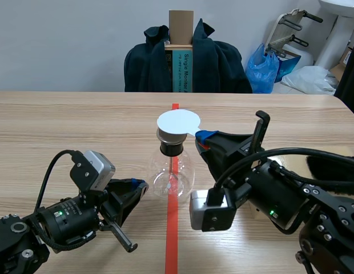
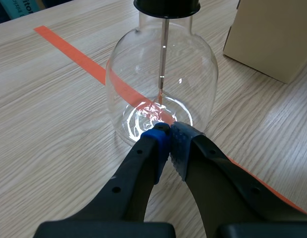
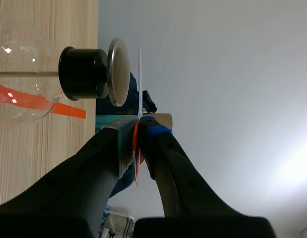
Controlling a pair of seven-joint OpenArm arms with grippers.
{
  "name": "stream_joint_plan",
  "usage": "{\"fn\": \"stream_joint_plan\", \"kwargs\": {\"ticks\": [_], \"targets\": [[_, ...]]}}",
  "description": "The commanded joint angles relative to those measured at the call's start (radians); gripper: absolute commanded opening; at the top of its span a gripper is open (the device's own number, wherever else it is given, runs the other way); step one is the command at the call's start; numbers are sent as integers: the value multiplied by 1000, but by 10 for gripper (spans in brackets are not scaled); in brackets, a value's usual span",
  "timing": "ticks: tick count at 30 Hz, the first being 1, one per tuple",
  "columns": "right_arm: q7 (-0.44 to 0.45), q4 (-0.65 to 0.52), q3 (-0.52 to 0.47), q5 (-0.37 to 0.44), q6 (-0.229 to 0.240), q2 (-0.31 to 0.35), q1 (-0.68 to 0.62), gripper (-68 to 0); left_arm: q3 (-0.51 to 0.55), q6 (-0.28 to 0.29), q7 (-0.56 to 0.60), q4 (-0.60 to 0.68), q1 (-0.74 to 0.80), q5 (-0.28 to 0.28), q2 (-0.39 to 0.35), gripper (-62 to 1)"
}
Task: Do the electroscope experiment.
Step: 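Move the plate toward and away from the electroscope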
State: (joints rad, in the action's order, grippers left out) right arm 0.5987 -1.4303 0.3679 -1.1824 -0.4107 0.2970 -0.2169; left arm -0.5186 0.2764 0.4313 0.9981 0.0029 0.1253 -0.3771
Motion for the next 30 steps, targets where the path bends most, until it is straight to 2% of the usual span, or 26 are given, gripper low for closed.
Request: {"fn": "stream_joint_plan", "kwargs": {"ticks": [1,8,23,30], "targets": [[0,-10,-9,4,-14,16,9,-669,3,-2,14,14,-6,13,0,-577],[-35,-10,-9,4,-14,16,9,-669,3,-2,14,14,-6,13,0,-577],[-303,-10,-9,4,-14,16,9,-668,3,-2,14,14,-6,13,0,-577],[-371,-10,-9,4,-14,16,9,-669,3,-2,14,14,-6,13,0,-577]]}}
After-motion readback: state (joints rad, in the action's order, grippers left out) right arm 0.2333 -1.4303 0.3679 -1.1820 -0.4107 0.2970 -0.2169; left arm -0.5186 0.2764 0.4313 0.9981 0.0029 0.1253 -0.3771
